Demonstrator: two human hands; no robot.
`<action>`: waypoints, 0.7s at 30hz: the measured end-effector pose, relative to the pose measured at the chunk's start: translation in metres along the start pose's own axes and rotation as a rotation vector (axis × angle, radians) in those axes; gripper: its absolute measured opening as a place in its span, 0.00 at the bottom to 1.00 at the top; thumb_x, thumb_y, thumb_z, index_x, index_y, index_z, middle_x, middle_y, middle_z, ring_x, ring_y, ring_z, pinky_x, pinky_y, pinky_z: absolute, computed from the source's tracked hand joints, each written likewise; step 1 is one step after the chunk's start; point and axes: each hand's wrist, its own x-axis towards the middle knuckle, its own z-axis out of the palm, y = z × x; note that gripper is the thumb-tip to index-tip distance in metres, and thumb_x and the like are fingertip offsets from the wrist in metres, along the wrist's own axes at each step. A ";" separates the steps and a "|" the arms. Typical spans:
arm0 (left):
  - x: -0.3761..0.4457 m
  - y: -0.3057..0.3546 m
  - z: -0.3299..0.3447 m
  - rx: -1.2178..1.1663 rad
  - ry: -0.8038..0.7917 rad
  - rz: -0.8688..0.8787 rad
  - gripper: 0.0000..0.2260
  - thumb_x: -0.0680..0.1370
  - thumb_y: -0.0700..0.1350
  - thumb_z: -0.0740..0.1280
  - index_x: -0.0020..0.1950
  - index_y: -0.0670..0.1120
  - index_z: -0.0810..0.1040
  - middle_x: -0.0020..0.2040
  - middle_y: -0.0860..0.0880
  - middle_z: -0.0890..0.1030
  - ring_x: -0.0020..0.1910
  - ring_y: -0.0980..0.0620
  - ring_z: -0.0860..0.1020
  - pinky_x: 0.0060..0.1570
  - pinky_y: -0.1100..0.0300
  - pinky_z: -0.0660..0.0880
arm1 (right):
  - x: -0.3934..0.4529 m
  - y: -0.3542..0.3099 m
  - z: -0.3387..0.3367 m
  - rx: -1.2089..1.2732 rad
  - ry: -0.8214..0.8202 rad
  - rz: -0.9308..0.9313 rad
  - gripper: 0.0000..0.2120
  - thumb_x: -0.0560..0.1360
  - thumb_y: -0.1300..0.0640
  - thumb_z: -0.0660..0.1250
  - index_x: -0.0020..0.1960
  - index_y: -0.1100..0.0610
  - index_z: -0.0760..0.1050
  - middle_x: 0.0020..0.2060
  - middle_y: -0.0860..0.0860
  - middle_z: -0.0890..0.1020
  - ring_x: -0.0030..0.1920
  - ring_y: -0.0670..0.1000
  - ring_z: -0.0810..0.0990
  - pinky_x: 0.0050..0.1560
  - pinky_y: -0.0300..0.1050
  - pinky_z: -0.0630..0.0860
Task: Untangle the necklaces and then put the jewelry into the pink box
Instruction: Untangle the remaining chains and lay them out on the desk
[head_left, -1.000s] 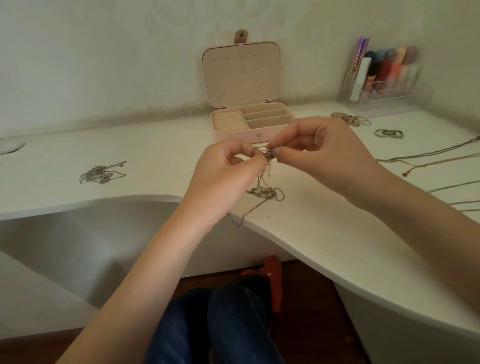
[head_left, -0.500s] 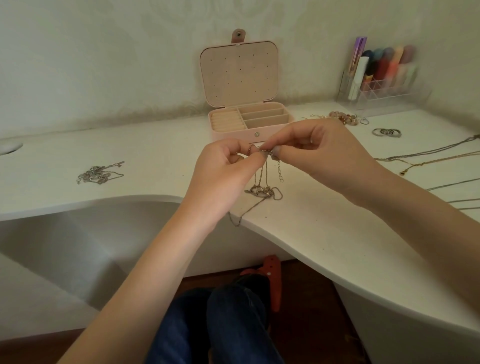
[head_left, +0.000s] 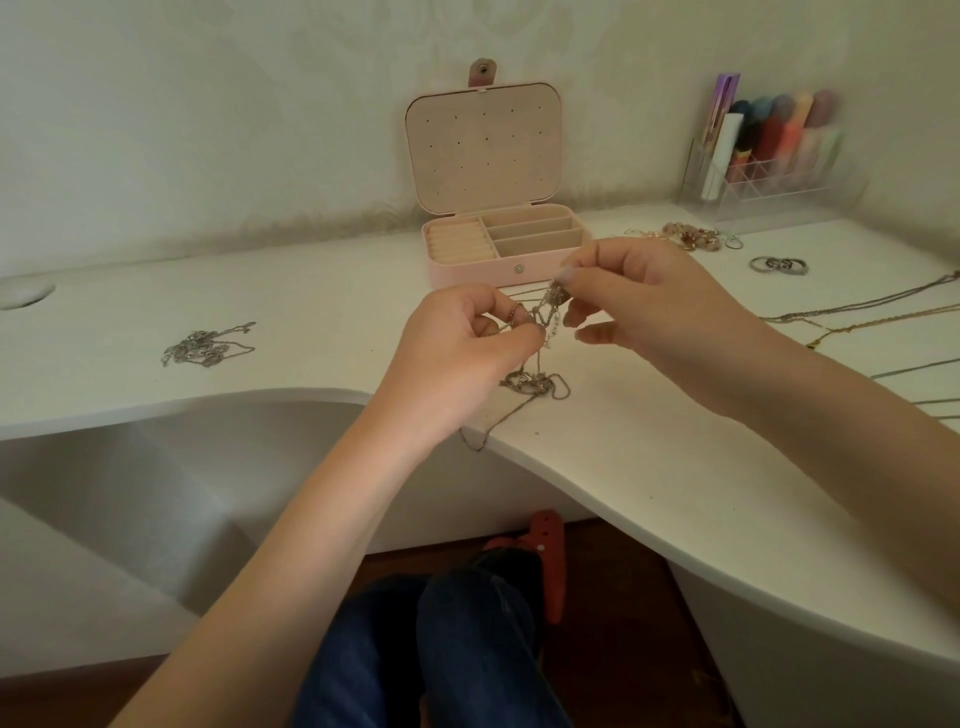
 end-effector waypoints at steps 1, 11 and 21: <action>0.000 0.000 0.000 -0.004 -0.006 -0.008 0.05 0.74 0.40 0.69 0.39 0.45 0.77 0.18 0.56 0.62 0.17 0.58 0.58 0.19 0.68 0.55 | 0.000 -0.001 0.000 0.100 -0.022 0.048 0.07 0.79 0.58 0.62 0.45 0.58 0.77 0.37 0.48 0.80 0.35 0.44 0.77 0.41 0.39 0.76; 0.001 -0.001 0.003 -0.057 -0.085 -0.077 0.04 0.75 0.42 0.67 0.40 0.45 0.78 0.19 0.56 0.61 0.20 0.57 0.56 0.19 0.67 0.54 | -0.001 -0.002 0.003 0.523 -0.149 0.203 0.08 0.80 0.61 0.57 0.44 0.57 0.70 0.31 0.49 0.73 0.28 0.45 0.67 0.32 0.38 0.66; -0.004 0.004 -0.001 -0.188 -0.099 -0.111 0.04 0.75 0.39 0.63 0.43 0.48 0.73 0.22 0.57 0.62 0.20 0.57 0.57 0.23 0.66 0.52 | -0.003 -0.003 -0.001 0.331 -0.238 0.136 0.12 0.82 0.60 0.51 0.58 0.60 0.70 0.30 0.51 0.75 0.24 0.48 0.65 0.26 0.38 0.67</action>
